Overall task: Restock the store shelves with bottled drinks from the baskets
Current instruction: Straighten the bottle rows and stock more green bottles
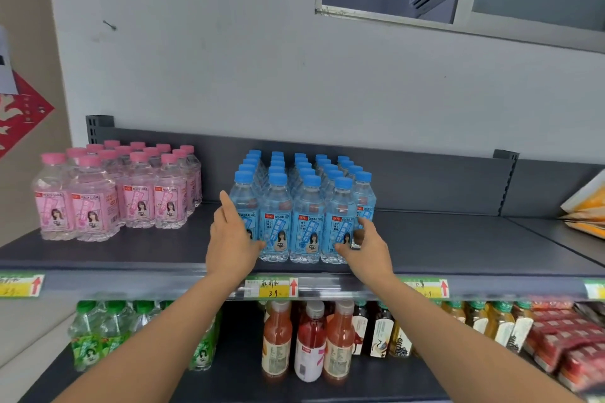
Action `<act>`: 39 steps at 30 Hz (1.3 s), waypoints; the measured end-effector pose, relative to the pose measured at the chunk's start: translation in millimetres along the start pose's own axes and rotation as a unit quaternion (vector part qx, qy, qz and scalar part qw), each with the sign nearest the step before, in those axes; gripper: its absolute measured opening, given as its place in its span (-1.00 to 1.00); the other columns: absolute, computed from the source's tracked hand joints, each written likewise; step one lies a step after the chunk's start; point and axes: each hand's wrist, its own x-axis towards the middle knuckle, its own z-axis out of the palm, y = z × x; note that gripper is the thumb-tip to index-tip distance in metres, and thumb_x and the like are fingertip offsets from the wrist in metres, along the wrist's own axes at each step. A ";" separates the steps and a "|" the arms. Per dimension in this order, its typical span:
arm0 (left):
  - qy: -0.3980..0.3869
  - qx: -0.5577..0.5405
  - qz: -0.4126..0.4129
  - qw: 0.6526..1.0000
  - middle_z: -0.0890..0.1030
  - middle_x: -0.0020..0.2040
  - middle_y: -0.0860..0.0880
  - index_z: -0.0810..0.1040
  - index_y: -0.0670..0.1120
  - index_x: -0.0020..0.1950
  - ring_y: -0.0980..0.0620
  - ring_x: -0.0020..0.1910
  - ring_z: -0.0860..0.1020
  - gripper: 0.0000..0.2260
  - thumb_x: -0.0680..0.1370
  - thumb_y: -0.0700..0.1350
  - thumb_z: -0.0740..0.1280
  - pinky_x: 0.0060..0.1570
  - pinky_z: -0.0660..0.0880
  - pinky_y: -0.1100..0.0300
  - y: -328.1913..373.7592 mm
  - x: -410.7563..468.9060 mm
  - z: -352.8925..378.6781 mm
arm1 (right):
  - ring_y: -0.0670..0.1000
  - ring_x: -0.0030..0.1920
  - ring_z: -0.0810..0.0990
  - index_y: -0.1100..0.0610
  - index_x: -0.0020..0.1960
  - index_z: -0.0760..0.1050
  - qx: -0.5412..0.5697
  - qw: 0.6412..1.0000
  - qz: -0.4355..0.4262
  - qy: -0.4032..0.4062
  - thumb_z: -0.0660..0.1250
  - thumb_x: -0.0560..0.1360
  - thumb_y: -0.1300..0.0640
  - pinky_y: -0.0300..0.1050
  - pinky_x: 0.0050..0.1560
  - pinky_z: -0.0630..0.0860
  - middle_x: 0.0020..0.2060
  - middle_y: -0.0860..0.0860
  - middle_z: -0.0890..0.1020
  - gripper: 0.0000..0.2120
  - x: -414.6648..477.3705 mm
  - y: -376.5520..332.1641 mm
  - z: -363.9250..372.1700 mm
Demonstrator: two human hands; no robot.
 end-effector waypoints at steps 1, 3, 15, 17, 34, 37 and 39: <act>-0.007 0.003 0.001 1.000 0.13 0.51 -0.16 -0.28 -0.13 0.55 -0.16 0.45 0.21 0.05 0.41 -0.10 0.51 0.32 0.36 -0.06 -2.0 -1.3 -0.6 | 0.05 0.28 0.47 0.07 0.47 0.22 -0.020 1.000 -0.006 0.022 0.45 0.46 0.09 0.05 0.24 0.47 0.28 0.03 0.48 -0.33 -5.6 -0.2 0.2; -0.024 0.016 -0.005 1.000 0.10 0.53 -0.17 -0.27 -0.16 0.55 -0.16 0.48 0.16 0.05 0.42 -0.10 0.51 0.37 0.31 -0.06 -5.0 -6.1 -2.9 | 0.04 0.26 0.46 0.08 0.44 0.25 -0.062 0.995 -0.033 0.066 0.43 0.47 0.07 0.05 0.22 0.47 0.24 0.03 0.47 -0.38 -19.6 2.1 -0.3; -0.009 0.201 0.113 0.973 0.40 0.29 -0.18 0.38 -0.14 0.39 -0.20 0.27 0.36 -0.43 0.43 -0.05 0.46 0.15 0.43 -0.09 -46.8 -136.4 0.7 | 0.01 0.12 0.50 0.05 0.21 0.48 -0.226 0.957 -0.161 -0.083 0.38 0.48 0.06 -0.12 0.02 0.45 0.07 -0.02 0.52 -0.69 -141.0 65.5 4.2; -0.037 0.217 0.097 0.971 0.42 0.28 -0.19 0.41 -0.15 0.38 -0.21 0.27 0.38 -0.44 0.44 -0.05 0.47 0.15 0.44 -0.09 -62.6 -172.8 12.4 | 0.04 0.11 0.50 0.05 0.20 0.48 -0.243 0.949 -0.159 -0.125 0.36 0.48 0.05 -0.07 0.00 0.48 0.07 -0.01 0.52 -0.70 -167.7 86.0 7.5; -0.352 0.264 -0.004 0.898 0.38 0.34 -0.10 0.39 -0.07 0.38 -0.10 0.32 0.34 -0.56 0.53 0.00 0.32 0.19 0.40 0.06 -221.9 -422.2 145.5 | 0.05 0.14 0.55 0.06 0.22 0.47 -0.327 0.884 0.090 -0.323 0.29 0.53 0.05 -0.03 0.08 0.56 0.16 0.01 0.53 -0.72 -369.3 310.8 79.6; -0.399 0.277 -0.001 0.874 0.34 0.39 -0.07 0.31 -0.04 0.44 -0.06 0.37 0.30 -0.54 0.57 0.04 0.26 0.25 0.36 0.10 -251.5 -458.4 172.6 | 0.05 0.12 0.57 0.10 0.23 0.48 -0.340 0.873 0.118 -0.330 0.31 0.52 0.08 -0.07 0.08 0.55 0.13 0.05 0.56 -0.71 -401.0 352.5 100.6; -0.423 0.281 0.005 0.862 0.33 0.40 -0.05 0.29 -0.01 0.46 -0.04 0.38 0.29 -0.53 0.57 0.04 0.25 0.27 0.34 0.12 -272.3 -481.3 192.4 | 0.06 0.10 0.57 0.12 0.20 0.50 -0.346 0.866 0.128 -0.337 0.30 0.52 0.09 -0.08 0.03 0.56 0.09 0.07 0.58 -0.73 -419.4 383.5 117.0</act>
